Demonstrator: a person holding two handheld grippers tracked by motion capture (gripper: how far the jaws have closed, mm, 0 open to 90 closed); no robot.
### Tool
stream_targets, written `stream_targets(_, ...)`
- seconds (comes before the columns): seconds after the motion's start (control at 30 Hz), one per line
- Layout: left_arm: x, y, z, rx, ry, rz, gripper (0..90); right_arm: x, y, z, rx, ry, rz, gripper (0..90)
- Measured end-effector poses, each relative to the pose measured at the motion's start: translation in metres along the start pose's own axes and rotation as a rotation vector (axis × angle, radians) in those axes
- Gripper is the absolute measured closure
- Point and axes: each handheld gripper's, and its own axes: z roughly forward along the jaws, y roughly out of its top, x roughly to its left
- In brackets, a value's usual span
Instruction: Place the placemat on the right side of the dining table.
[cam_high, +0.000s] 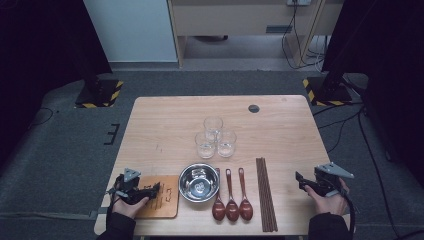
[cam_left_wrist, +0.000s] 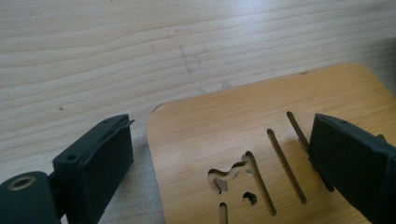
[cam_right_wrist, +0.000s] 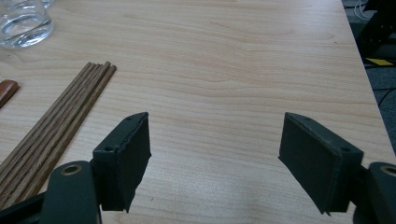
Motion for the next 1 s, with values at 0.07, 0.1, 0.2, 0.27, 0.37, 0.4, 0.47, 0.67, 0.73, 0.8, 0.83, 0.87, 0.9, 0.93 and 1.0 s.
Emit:
stream_targets(0.07, 0.001, -0.001, 0.000, -0.001, -0.007, -0.020, 5.5, 0.000, 0.000, 0.000, -0.002, 0.000, 0.004, 24.7)
stream_targets(0.1, 0.002, -0.002, 0.001, -0.012, -0.010, -0.018, 5.5, 0.000, 0.001, 0.000, -0.002, 0.003, 0.005, 24.7)
stream_targets(0.2, 0.001, -0.004, 0.001, -0.023, -0.005, -0.019, 5.5, 0.001, 0.002, -0.002, -0.008, 0.001, -0.001, 24.7)
stream_targets(0.27, 0.001, -0.005, 0.001, -0.035, -0.004, -0.022, 5.6, 0.004, 0.005, -0.003, -0.012, 0.004, -0.010, 25.0)
stream_targets(0.37, 0.001, -0.005, 0.000, -0.036, 0.002, -0.028, 6.7, 0.007, 0.009, -0.004, -0.022, 0.008, -0.021, 25.4)
stream_targets(0.4, 0.001, -0.005, 0.000, -0.036, 0.002, -0.028, 7.3, 0.008, 0.010, -0.004, -0.025, 0.012, -0.023, 25.5)
stream_targets(0.47, 0.001, -0.005, 0.000, -0.036, 0.003, -0.031, 7.7, 0.009, 0.011, -0.005, -0.026, 0.014, -0.027, 25.6)
stream_targets(0.67, 0.003, -0.006, 0.000, -0.042, -0.007, -0.026, 8.1, 0.015, 0.018, -0.006, -0.034, 0.020, -0.048, 26.5)
stream_targets(0.73, 0.003, -0.006, 0.000, -0.042, -0.006, -0.023, 8.1, 0.018, 0.020, -0.006, -0.039, 0.023, -0.057, 26.5)
stream_targets(0.8, 0.003, -0.006, 0.000, -0.042, -0.008, -0.021, 8.1, 0.022, 0.022, -0.005, -0.043, 0.031, -0.062, 26.5)
stream_targets(0.83, 0.003, -0.006, 0.000, -0.044, -0.010, -0.020, 9.8, 0.024, 0.024, -0.005, -0.045, 0.035, -0.071, 26.4)
stream_targets(0.87, 0.004, -0.006, -0.001, -0.048, -0.015, -0.023, 13.5, 0.026, 0.025, -0.005, -0.044, 0.037, -0.073, 26.4)
stream_targets(0.9, 0.005, -0.006, -0.001, -0.053, -0.020, -0.030, 13.7, 0.027, 0.026, -0.005, -0.046, 0.040, -0.078, 26.4)
stream_targets(0.93, 0.006, -0.006, -0.001, -0.058, -0.019, -0.021, 13.7, 0.027, 0.026, -0.005, -0.046, 0.040, -0.078, 26.4)
stream_targets(1.0, 0.005, -0.006, -0.001, -0.056, -0.017, -0.030, 13.9, 0.030, 0.027, -0.005, -0.047, 0.045, -0.078, 26.3)
